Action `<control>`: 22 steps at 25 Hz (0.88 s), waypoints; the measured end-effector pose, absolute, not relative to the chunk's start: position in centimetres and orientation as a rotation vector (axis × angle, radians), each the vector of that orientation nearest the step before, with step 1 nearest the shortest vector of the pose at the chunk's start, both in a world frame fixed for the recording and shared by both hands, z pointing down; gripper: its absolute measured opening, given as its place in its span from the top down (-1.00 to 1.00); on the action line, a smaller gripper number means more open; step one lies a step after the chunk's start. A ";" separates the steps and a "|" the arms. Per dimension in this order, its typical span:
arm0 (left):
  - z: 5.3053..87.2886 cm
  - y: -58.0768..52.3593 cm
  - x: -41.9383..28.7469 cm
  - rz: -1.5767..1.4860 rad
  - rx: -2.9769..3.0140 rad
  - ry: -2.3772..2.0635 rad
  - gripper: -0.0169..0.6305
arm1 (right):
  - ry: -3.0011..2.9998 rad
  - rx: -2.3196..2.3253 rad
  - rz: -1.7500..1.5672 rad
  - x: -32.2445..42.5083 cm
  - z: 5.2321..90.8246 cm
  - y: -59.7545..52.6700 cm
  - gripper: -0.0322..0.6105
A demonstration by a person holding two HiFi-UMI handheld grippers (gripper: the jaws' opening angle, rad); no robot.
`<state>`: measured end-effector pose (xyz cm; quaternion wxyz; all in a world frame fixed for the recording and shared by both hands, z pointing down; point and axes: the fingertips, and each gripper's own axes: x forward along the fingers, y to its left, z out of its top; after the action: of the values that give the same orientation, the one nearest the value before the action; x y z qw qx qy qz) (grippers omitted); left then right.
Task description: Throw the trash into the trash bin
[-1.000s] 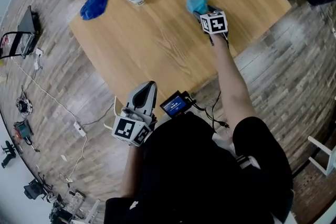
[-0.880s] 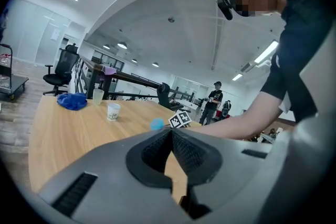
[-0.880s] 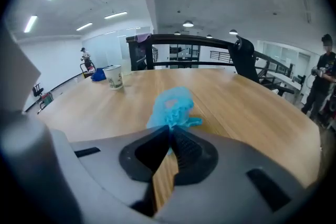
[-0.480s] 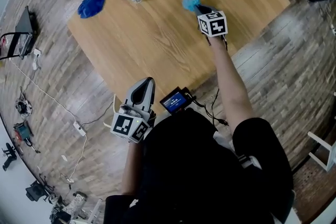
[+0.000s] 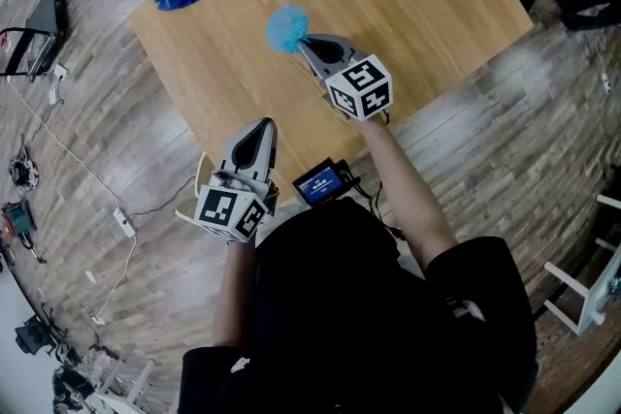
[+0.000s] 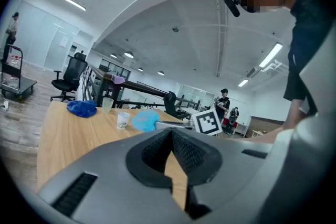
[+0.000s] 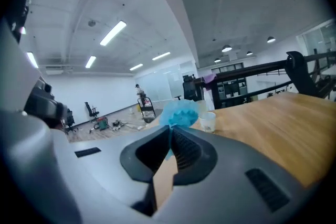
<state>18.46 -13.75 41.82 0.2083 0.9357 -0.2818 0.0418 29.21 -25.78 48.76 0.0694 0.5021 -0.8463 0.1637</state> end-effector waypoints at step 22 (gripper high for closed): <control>43.8 -11.1 -2.8 -0.071 2.362 -1.278 0.95 | -2.856 1.034 0.277 5.4 40.3 -15.7 0.89</control>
<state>-2.77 -11.08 43.75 0.2255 0.8565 -0.4636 -0.0257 5.41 -15.65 40.31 0.0456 0.3385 -0.9355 0.0908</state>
